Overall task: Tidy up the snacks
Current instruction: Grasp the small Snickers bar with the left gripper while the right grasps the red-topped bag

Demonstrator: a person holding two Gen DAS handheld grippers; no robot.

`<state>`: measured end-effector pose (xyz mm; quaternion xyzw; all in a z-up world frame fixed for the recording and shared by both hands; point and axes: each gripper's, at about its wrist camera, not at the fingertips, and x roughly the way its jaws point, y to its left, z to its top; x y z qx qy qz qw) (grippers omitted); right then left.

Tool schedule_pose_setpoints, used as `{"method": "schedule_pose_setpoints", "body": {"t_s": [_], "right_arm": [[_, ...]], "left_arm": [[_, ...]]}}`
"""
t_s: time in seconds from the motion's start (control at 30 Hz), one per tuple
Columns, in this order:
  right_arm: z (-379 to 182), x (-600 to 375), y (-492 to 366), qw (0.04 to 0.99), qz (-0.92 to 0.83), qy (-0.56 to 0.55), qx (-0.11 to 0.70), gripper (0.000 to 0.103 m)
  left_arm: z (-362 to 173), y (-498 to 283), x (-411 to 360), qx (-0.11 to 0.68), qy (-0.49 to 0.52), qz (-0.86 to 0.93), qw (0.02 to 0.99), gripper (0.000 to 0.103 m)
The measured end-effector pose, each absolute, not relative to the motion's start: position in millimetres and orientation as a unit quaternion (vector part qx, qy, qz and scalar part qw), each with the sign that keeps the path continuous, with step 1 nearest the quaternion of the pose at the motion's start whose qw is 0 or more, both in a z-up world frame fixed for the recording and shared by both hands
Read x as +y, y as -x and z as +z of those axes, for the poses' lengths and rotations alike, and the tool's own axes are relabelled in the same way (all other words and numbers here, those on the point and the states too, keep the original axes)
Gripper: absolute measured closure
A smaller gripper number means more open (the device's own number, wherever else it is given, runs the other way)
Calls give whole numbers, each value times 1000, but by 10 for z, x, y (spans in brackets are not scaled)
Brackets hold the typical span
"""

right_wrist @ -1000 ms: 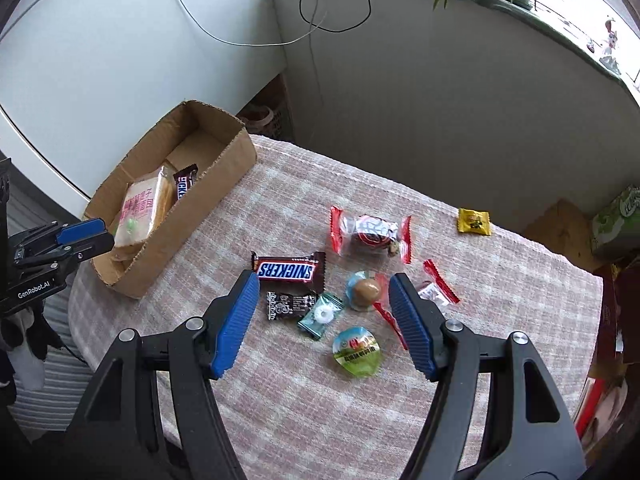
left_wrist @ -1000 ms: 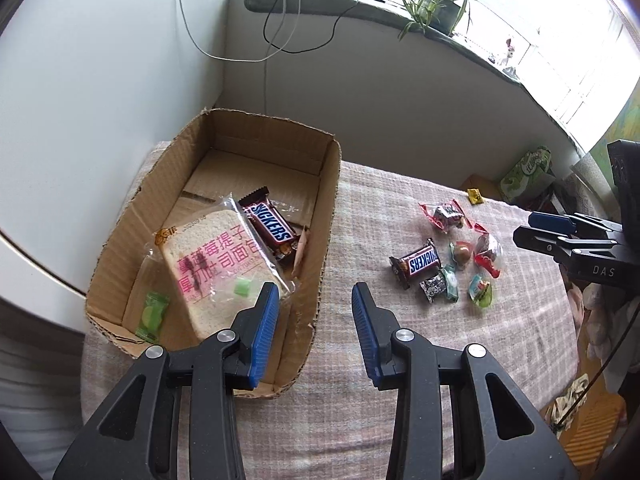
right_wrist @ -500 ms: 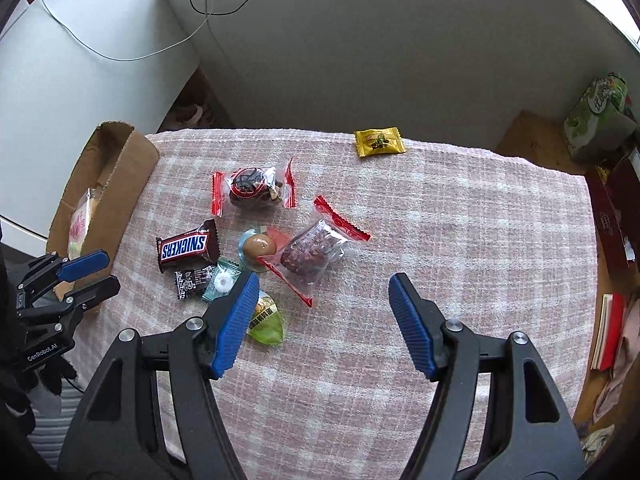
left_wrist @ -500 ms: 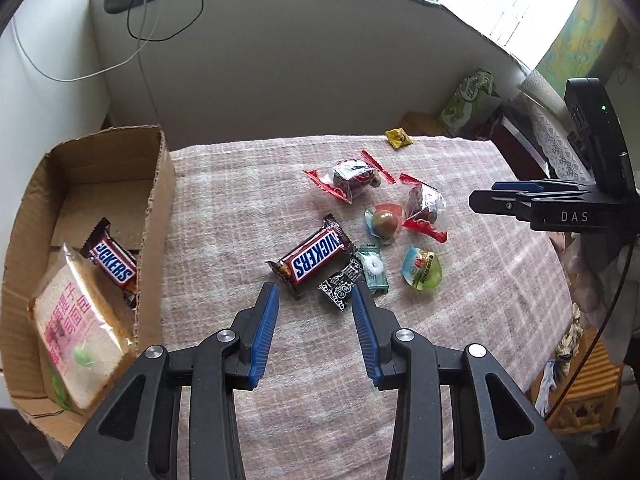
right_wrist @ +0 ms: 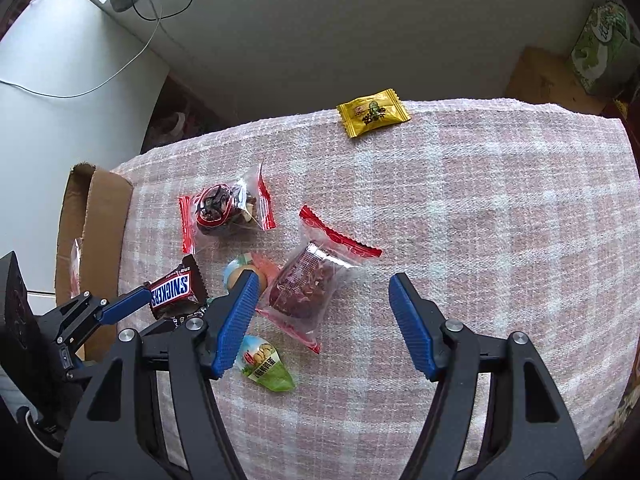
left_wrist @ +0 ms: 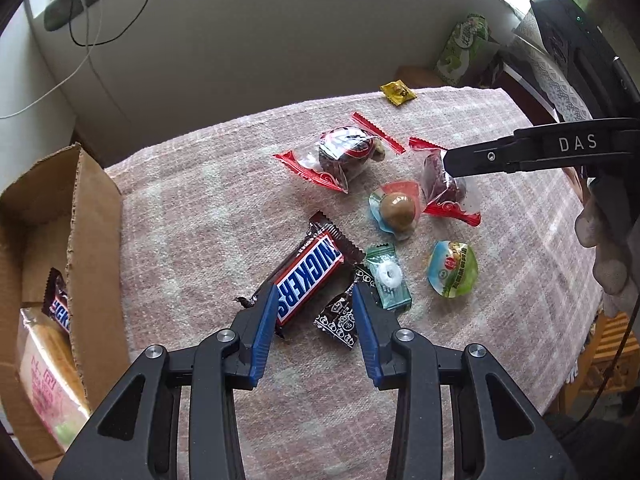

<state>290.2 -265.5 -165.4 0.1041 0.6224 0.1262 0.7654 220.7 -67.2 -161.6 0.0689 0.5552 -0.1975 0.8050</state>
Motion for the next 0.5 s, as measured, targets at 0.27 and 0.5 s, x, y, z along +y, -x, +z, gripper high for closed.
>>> {"method": "schedule_pose_setpoints", "body": {"t_s": [0.27, 0.5], "right_arm": [[-1734, -2591, -2939, 758, 127, -99, 633, 33], [-1805, -2551, -2984, 753, 124, -94, 639, 33]], "left_arm": [[-1669, -2337, -766, 554, -100, -201, 802, 60], [-1766, -2349, -797, 563, -104, -208, 793, 61]]}}
